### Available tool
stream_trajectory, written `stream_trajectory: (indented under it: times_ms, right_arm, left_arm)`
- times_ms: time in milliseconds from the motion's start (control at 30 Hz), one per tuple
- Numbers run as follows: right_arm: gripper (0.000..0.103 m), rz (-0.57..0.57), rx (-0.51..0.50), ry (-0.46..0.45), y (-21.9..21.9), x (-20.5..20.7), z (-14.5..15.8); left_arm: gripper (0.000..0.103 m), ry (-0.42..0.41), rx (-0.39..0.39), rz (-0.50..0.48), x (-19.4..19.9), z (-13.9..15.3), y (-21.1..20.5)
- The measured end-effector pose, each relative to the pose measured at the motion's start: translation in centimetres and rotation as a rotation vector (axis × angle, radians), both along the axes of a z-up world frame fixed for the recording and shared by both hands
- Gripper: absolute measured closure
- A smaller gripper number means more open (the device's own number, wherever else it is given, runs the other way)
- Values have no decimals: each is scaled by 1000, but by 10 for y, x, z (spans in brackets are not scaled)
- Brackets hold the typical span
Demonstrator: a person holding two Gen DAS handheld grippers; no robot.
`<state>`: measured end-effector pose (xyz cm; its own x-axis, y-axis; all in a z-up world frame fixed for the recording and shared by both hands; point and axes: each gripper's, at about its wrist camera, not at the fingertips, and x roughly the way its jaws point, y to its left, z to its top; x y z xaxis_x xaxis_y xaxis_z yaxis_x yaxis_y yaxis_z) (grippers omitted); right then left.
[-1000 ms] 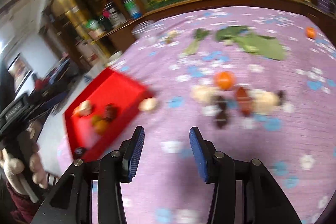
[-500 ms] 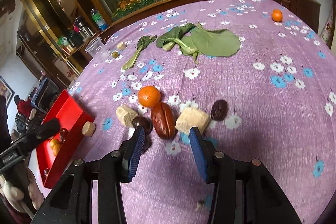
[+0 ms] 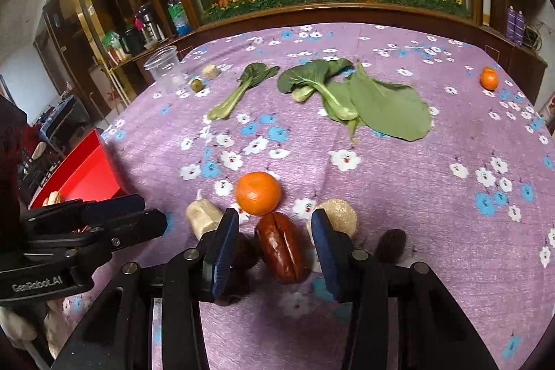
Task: Organize fruits
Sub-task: 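Grasp a beige root piece with the left gripper while the right grasps another beige piece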
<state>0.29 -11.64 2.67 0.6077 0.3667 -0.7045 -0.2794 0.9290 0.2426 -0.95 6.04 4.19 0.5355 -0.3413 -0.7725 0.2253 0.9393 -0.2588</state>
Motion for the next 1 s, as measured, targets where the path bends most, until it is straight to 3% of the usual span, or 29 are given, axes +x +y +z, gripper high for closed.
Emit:
stream_trajectory:
  times_ms: [167, 300, 433, 567, 733, 867, 933, 1000]
  right_arm:
    - [55, -55, 17, 8, -21, -7, 2]
    - [55, -116, 95, 27, -51, -12, -1]
    - [55, -134, 113, 2, -61, -15, 2]
    - [55, -105, 85, 14, -52, -10, 2]
    - [55, -87, 16, 32, -38, 6, -3]
    - [55, -78, -19, 38, -28, 22, -5]
    - [55, -97, -64, 59, -25, 33, -8]
    - [55, -83, -47, 62, -25, 37, -11]
  left_arm:
    - [56, -19, 52, -80, 4, -6, -23]
    - [56, -56, 109, -136, 11, -10, -41]
    - [56, -68, 104, -155, 18, -11, -47]
    - [74, -76, 121, -150, 15, -8, -46]
    - [74, -51, 78, -129, 15, -11, -32]
    - [70, -40, 136, -140, 17, -21, -41]
    - [70, -43, 143, -142, 18, -25, -42]
    - [70, -39, 132, -146, 20, -26, -41]
